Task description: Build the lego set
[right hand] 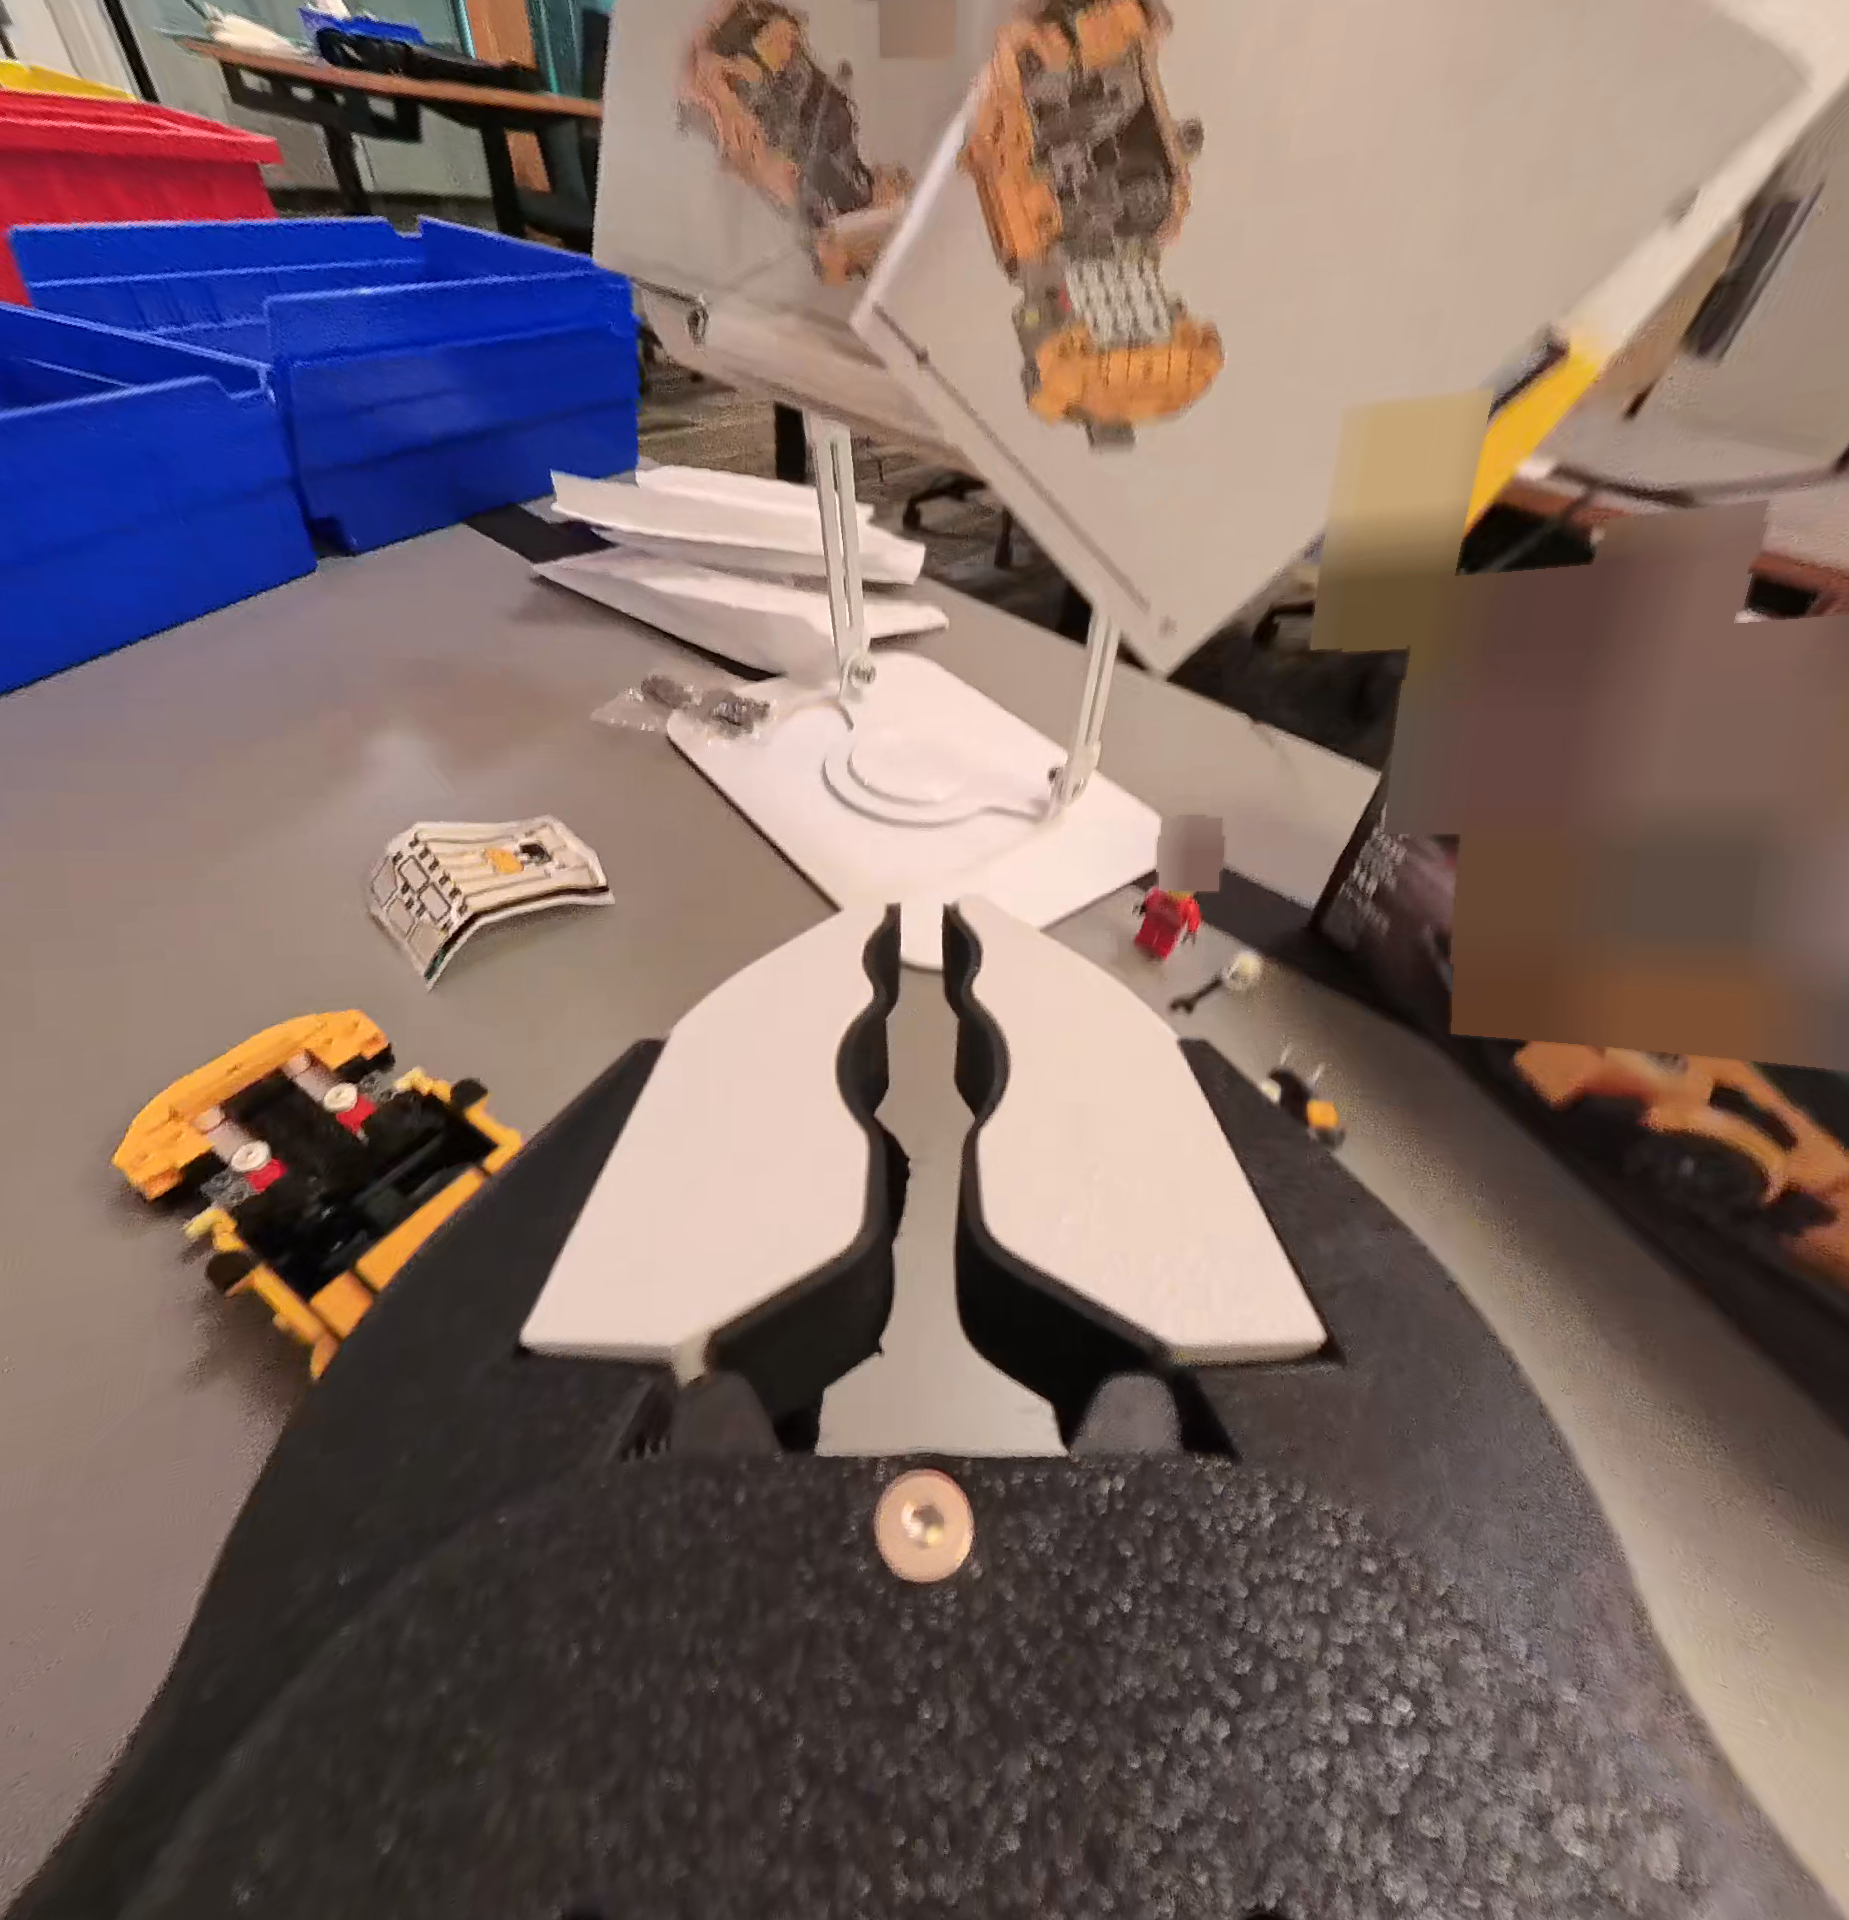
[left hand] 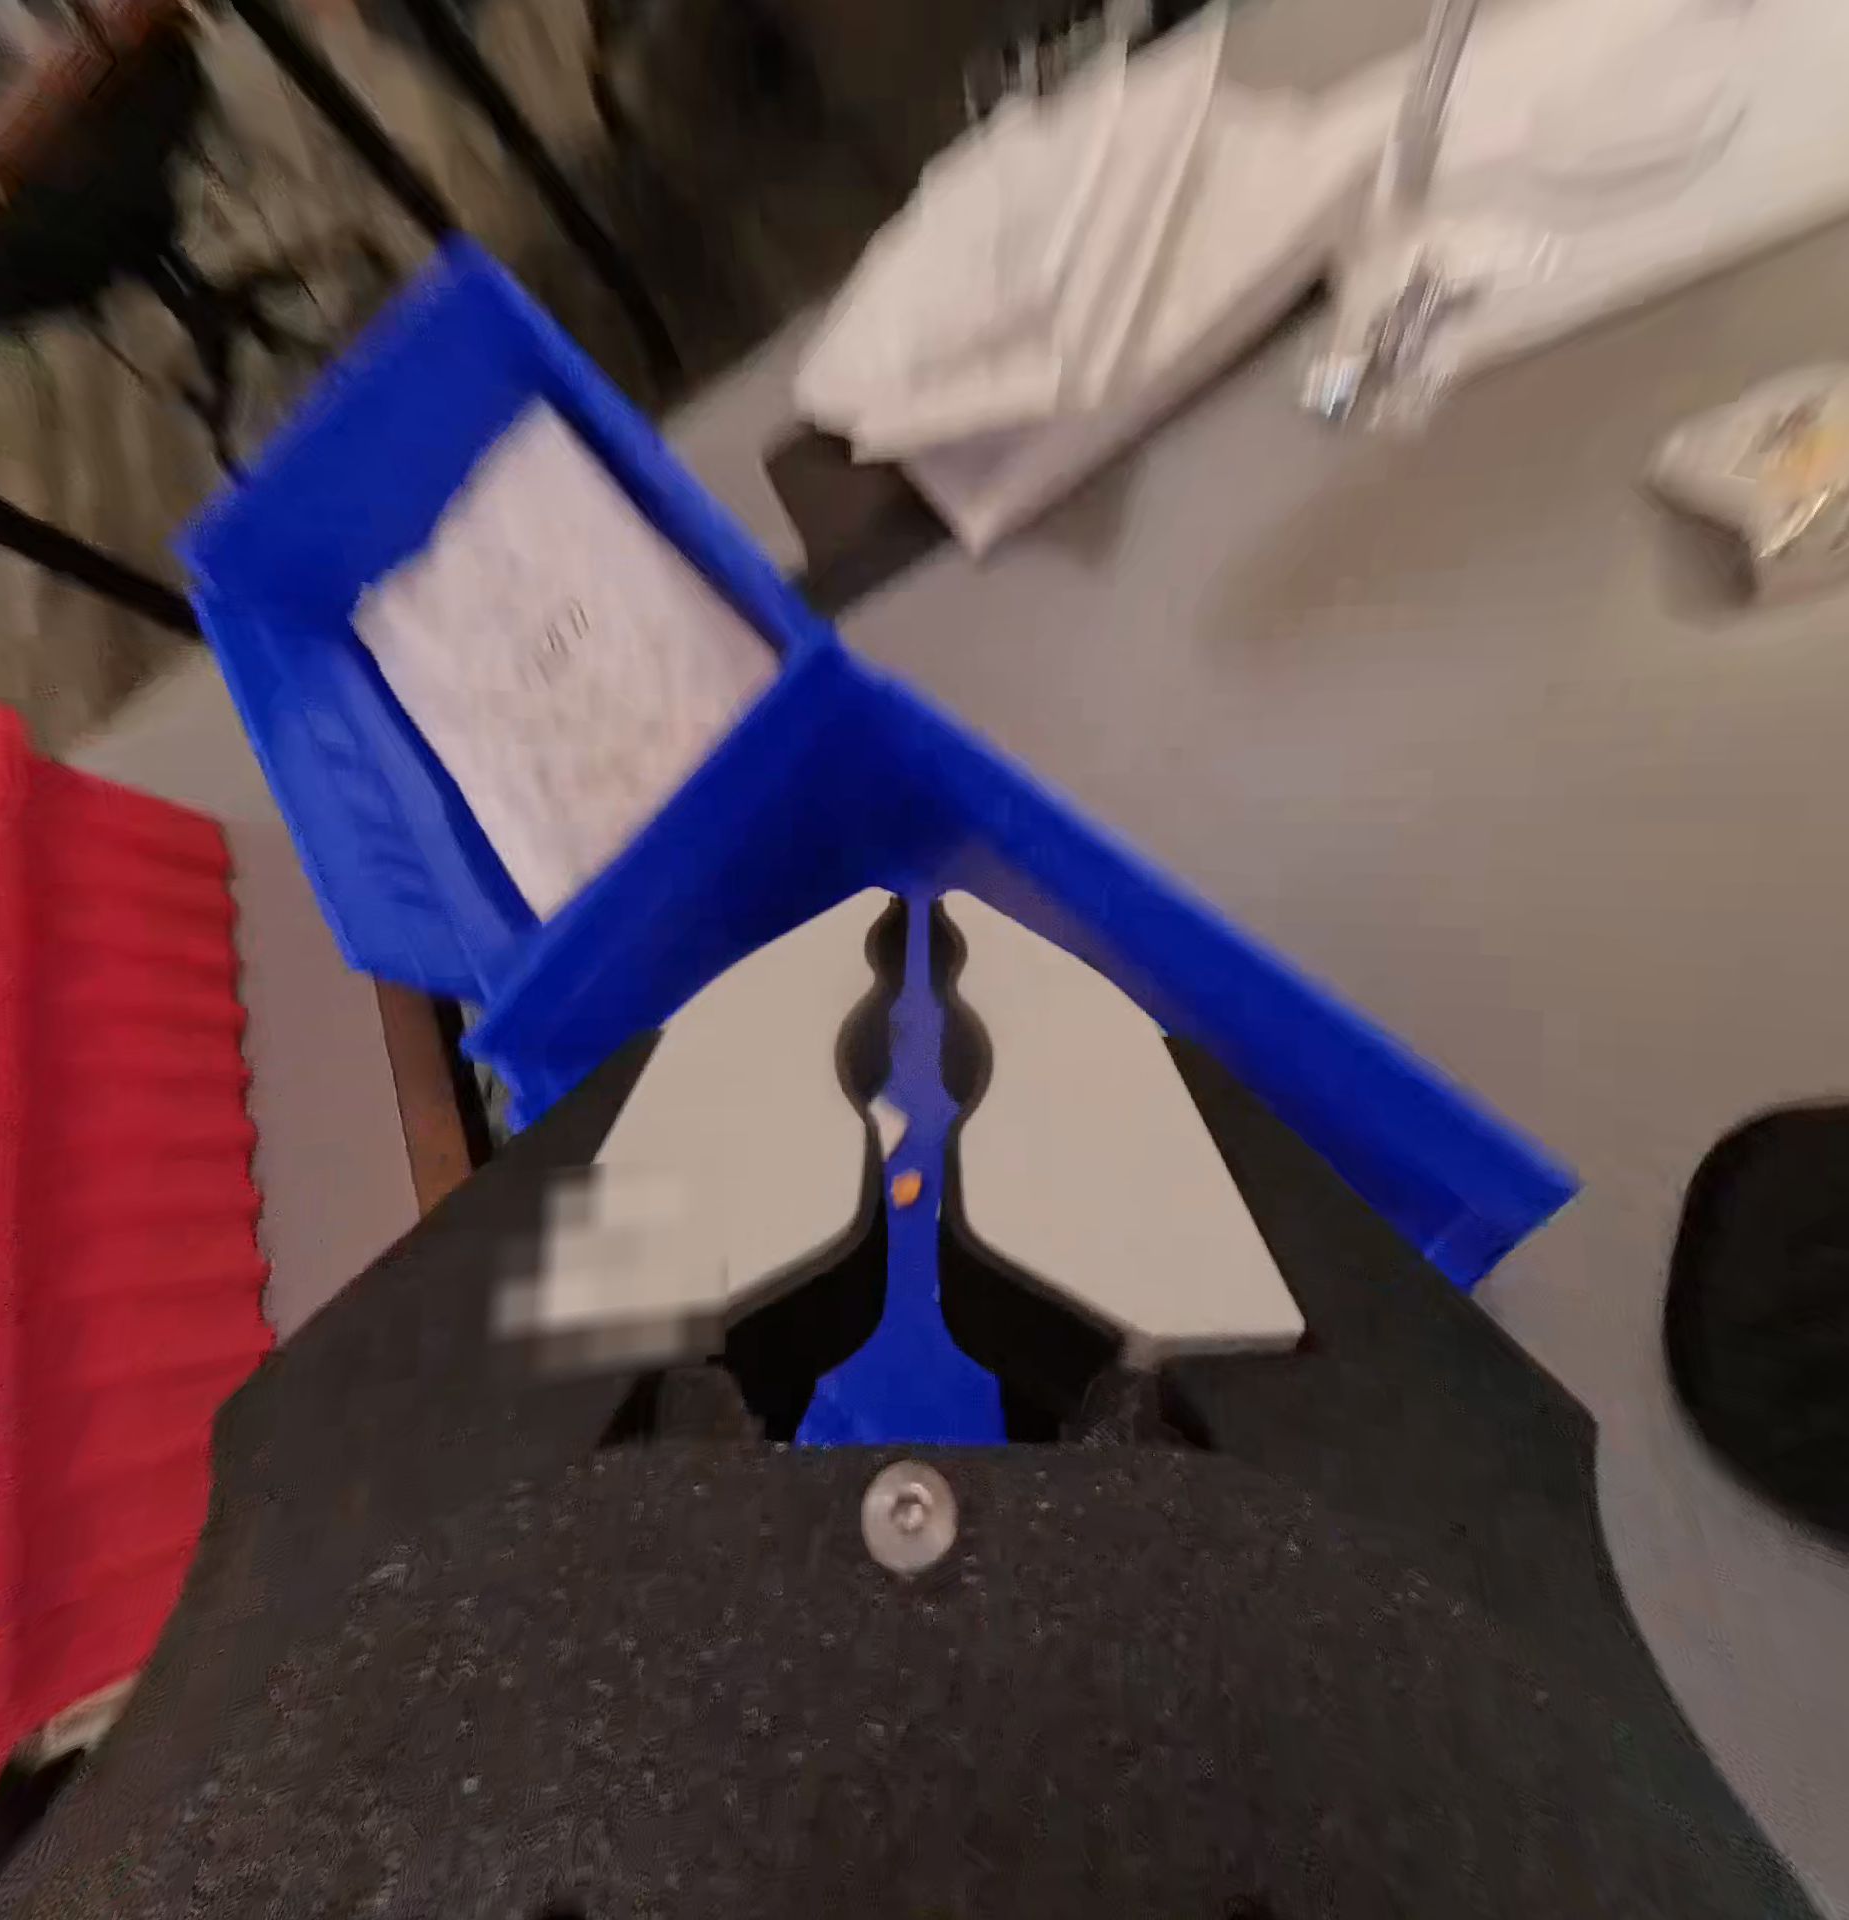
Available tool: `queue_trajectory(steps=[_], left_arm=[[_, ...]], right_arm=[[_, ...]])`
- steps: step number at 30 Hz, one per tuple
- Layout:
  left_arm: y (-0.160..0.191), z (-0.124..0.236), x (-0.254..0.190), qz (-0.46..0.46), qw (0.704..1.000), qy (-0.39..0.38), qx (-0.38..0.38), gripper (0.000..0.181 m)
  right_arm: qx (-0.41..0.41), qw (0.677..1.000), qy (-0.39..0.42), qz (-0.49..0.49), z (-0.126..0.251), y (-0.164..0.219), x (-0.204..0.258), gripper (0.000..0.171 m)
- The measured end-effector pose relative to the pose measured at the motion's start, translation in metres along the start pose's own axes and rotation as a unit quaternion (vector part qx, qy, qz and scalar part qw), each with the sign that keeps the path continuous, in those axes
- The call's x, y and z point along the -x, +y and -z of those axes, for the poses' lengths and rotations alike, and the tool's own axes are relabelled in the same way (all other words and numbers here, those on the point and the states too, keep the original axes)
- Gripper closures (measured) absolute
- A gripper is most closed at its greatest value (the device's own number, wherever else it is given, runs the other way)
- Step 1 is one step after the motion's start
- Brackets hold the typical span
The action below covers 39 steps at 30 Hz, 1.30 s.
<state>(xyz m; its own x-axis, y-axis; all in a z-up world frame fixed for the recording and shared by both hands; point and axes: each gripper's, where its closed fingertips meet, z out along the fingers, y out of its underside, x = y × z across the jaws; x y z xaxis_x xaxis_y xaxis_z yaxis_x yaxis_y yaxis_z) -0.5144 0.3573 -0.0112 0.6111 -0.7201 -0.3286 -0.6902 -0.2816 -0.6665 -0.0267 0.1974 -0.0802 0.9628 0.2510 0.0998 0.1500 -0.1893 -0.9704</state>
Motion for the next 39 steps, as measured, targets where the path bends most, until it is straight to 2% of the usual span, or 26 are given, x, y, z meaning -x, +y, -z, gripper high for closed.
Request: queue_trajectory(steps=[3,7,10,16,23,29,31,33,34,35,37,39], left_arm=[[0.055,-0.033,0.016,-0.005,0.993,0.033,0.113,0.174],[0.097,-0.074,0.031,-0.01,0.975,0.072,0.21,0.171],[0.102,-0.105,0.027,0.004,0.968,0.123,0.219,0.168],[0.112,-0.153,0.017,-0.013,0.953,0.17,0.25,0.166],[0.129,-0.172,0.014,-0.033,0.94,0.182,0.288,0.169],[0.127,-0.173,0.012,-0.019,0.941,0.19,0.28,0.173],[0.106,-0.161,0.002,0.007,0.95,0.214,0.227,0.174],[0.062,-0.131,-0.02,0.042,0.955,0.269,0.117,0.174],[0.034,-0.108,-0.038,0.057,0.947,0.314,0.046,0.174],[0.007,-0.083,-0.058,0.075,0.931,0.356,-0.021,0.174],[-0.039,-0.031,-0.106,0.107,0.877,0.453,-0.122,0.175],[-0.067,0.006,-0.152,0.105,0.835,0.511,-0.174,0.175]], right_arm=[[0.005,0.999,0.002,-0.046,0.004,0.018,0.001,0.165],[-0.012,0.999,0.001,-0.039,0.004,0.024,0.005,0.165],[-0.01,1.0,0.009,-0.012,0.003,0.03,0.005,0.166],[0.013,1.0,0.019,0.004,-0.001,0.043,0.005,0.167],[0.025,0.999,0.022,0.006,-0.003,0.051,0.003,0.168],[0.025,1.0,0.019,0.004,-0.003,0.051,0.004,0.168],[0.016,1.0,0.016,0.007,-0.001,0.046,0.007,0.168],[0.001,1.0,0.007,0.022,0.001,0.037,0.014,0.168],[-0.01,1.0,-0.007,0.029,0.002,0.03,0.023,0.168],[-0.022,0.999,-0.031,0.038,0.002,0.022,0.036,0.168],[-0.058,0.993,-0.086,0.064,0.004,-0.003,0.072,0.167],[-0.099,0.978,-0.146,0.115,0.008,-0.031,0.117,0.165]])
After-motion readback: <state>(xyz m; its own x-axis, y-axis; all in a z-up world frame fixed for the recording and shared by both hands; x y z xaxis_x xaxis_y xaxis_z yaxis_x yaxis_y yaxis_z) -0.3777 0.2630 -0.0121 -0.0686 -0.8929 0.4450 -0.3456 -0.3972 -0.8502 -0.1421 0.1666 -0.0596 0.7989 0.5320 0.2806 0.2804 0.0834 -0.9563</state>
